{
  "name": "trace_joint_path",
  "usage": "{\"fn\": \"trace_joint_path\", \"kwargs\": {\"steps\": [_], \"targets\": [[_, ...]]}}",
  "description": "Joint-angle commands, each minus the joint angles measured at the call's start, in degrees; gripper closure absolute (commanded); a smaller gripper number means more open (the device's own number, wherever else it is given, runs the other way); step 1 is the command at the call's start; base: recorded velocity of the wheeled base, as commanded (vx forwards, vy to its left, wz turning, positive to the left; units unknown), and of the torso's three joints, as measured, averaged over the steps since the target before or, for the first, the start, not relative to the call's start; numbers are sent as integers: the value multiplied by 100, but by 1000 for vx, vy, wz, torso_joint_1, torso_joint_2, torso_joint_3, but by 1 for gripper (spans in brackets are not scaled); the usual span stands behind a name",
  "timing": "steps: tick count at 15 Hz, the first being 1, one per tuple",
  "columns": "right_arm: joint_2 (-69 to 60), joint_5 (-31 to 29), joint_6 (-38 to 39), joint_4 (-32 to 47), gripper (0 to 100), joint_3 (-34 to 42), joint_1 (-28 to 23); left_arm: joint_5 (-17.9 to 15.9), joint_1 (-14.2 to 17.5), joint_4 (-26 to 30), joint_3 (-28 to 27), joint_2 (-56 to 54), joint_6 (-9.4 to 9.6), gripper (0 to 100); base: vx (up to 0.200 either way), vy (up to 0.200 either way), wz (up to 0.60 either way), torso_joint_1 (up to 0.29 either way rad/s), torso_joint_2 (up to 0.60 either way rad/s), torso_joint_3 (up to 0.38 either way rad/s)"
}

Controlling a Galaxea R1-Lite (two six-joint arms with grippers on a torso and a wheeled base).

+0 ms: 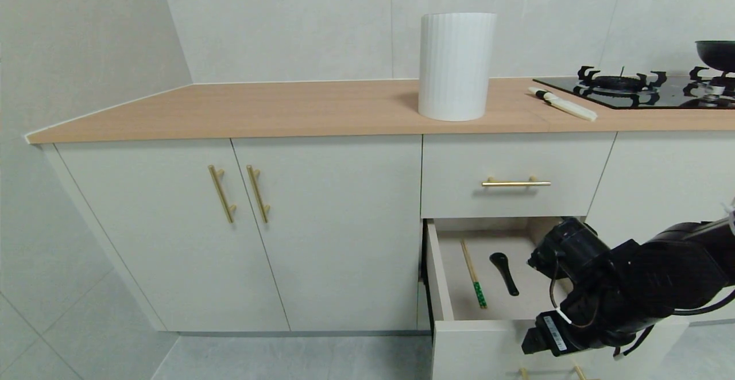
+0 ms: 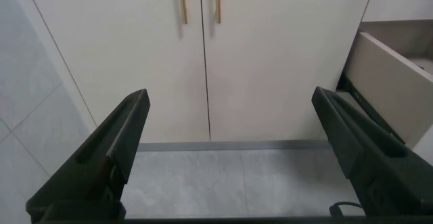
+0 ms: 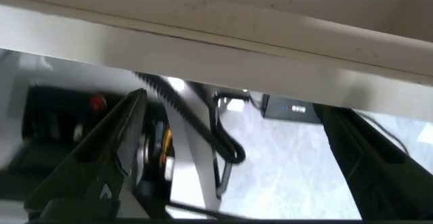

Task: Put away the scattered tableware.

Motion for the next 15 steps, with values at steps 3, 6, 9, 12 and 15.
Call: {"fn": "trace_joint_path", "kwargs": {"steps": [3,6,9,12,15], "targets": [[271,-11,-32,10,0,-393,-259,2,0,-1,0,0,0,0,0,0,0,0,0,0],[684,-362,-49,-17,0,-779,-364,2,0,-1,0,0,0,0,0,0,0,0,0,0],[1062,-450,-58,-17,0,-1289,-382,2,0,-1,0,0,0,0,0,0,0,0,0,0],[1335,-450,-58,-263,0,-1658,-417,2,0,-1,0,0,0,0,0,0,0,0,0,0],[1572,-459,-111,-658,0,-1957,-540,2,0,-1,0,0,0,0,0,0,0,0,0,0]]}}
